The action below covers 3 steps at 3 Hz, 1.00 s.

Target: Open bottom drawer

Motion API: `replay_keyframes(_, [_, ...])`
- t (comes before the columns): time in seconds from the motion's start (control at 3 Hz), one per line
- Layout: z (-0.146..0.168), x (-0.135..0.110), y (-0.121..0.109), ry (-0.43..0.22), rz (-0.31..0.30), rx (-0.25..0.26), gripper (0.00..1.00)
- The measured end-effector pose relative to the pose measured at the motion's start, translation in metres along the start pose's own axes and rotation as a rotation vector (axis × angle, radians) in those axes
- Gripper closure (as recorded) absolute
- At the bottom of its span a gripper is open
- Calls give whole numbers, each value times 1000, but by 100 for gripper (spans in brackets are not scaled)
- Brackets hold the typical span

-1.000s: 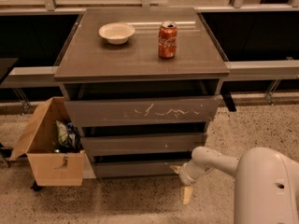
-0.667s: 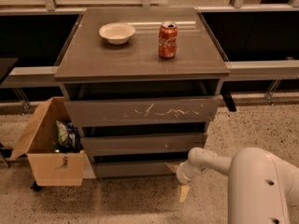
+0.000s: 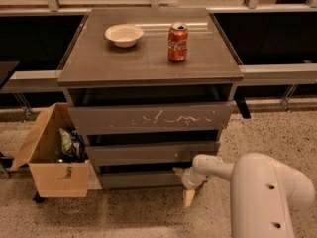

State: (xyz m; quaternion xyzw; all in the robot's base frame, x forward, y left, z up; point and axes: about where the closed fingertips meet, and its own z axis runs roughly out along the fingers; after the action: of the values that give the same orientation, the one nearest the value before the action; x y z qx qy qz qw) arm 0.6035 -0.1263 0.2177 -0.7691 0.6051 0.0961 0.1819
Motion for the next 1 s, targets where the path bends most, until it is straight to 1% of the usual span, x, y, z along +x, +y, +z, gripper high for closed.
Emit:
replay_keyframes(0.33, [16,4,-14,27,14,13,0])
replay_keyframes(0.67, [33,11,-22,30,62,30,0])
replay_keyframes(1.0, [48,18,-28,18,111,42,0])
